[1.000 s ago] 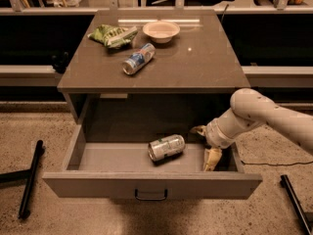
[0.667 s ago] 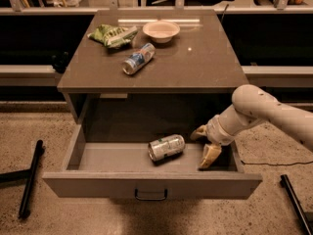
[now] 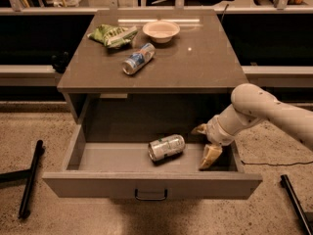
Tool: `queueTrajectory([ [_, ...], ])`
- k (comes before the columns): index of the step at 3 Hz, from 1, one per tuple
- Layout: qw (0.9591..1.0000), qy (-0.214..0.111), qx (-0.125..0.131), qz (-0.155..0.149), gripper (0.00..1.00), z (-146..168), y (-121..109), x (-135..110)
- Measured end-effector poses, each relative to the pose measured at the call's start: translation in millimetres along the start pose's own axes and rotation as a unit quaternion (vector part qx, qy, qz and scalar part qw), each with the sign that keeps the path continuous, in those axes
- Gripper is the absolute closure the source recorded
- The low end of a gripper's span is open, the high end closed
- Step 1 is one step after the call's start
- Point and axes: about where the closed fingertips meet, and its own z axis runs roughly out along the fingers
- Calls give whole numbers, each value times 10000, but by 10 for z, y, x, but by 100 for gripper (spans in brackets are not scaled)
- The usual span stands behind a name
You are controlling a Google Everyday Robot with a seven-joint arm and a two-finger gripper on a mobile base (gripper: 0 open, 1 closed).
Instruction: Pick 7up can from top drawer and place on counter
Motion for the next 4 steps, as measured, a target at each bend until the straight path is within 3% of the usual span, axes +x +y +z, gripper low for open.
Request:
queueTrajectory([
  [2, 9985, 169, -225, -474, 0, 316, -93, -28],
  [4, 9959, 281, -215, -830, 0, 359, -85, -230],
])
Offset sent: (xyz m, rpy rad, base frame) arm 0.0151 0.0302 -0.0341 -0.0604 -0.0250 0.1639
